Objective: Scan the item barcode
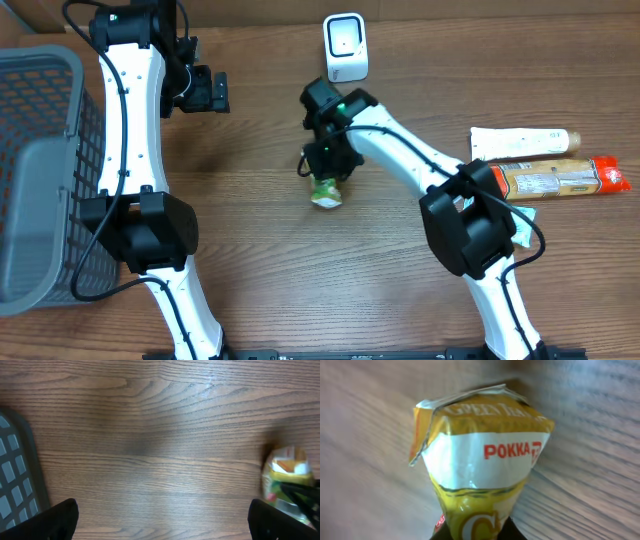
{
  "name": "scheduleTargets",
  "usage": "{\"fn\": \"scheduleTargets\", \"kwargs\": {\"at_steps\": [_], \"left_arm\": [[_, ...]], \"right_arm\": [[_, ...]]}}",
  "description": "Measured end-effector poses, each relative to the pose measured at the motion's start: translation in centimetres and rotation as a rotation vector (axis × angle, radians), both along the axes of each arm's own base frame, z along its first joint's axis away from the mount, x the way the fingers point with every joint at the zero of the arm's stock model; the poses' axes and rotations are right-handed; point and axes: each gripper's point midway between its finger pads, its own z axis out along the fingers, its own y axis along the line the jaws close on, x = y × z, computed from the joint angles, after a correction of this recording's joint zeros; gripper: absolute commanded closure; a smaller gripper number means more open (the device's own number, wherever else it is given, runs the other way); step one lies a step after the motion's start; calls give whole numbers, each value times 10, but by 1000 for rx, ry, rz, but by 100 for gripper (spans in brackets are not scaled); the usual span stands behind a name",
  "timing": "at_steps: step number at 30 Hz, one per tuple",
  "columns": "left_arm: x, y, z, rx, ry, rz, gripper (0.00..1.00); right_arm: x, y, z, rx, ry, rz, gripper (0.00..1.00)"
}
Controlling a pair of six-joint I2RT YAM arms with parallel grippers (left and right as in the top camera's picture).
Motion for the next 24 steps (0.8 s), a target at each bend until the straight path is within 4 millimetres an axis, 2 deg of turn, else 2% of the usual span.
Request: {"fn": "scheduleTargets", "kwargs": {"at_steps": [1,2,3,4,5,7,10,17,20,24], "left_arm": [[0,0,0,0,0,0,1],[0,0,0,0,0,0,0],[0,0,0,0,0,0,0],[0,0,0,0,0,0,0],[0,0,0,0,0,0,0],[0,0,0,0,0,0,1],[0,0,0,0,0,0,1],[0,0,0,0,0,0,0],[0,0,0,0,0,0,0],[0,0,0,0,0,0,0]], "right_arm": [[-3,-3,1,11,17,39,82],[-9,-7,3,33,46,92,74],[-14,-10,4,61,74,136,66],[-16,-11,6,92,89,169,53],[-17,-12,9,125,98,198,47],[-15,-13,14,182,99,237,41],[-8,-19,19,232,92,256,27],[11,-41,41,242,72,231,5],[16,-43,40,167,31,242,0],[11,-36,31,23,-26,290,0]]}}
